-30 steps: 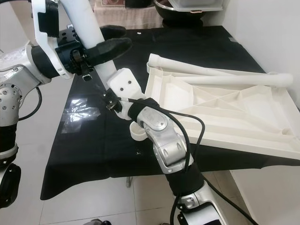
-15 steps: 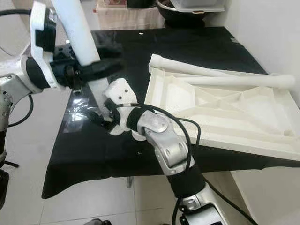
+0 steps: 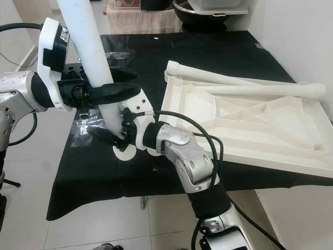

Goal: Building children table

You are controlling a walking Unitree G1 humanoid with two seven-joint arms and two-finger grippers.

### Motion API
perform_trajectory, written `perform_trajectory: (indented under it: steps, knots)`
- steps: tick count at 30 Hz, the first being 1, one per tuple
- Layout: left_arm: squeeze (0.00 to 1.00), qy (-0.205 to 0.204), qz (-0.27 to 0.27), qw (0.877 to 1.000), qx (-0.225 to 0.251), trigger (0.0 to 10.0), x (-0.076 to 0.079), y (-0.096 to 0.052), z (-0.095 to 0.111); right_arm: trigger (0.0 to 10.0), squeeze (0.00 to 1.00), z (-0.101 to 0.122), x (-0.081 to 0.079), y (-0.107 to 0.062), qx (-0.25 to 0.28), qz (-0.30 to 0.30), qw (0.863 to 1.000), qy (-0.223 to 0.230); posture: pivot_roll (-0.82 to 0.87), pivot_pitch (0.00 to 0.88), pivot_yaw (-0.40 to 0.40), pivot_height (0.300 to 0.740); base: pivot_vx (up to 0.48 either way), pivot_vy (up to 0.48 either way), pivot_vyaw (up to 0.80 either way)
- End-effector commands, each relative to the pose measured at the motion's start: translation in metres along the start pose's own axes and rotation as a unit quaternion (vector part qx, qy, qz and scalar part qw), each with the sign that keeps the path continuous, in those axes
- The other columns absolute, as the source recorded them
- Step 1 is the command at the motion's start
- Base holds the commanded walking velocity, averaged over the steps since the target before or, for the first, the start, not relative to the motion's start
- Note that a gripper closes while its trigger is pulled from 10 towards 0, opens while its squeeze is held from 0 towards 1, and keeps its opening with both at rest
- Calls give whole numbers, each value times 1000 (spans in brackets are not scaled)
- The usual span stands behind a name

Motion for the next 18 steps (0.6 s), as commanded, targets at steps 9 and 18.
perform_trajectory:
  steps: [9,18]
  knots:
    - [0,3,-49,998,48,0,14,13,15,0,0,-5,-25,11,-5,45,999,6,-4,105,6,740,0,0,0]
    - [1000,-8,-7,998,59,10000,-2,7,19,0,0,-4,-20,10,-2,25,1000,2,-5,108,3,740,0,0,0]
Point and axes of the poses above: a point about 5 cm out from each wrist's last joint towards the gripper, its own y axis pointing out of the wrist towards the gripper, its own z axis along the axis of the wrist's last joint, x = y × z, the point moved 5 cm from there along y, pointing out of the wrist towards the gripper, and after that the axes turned 15 degrees about y, right-handed, at the moved point
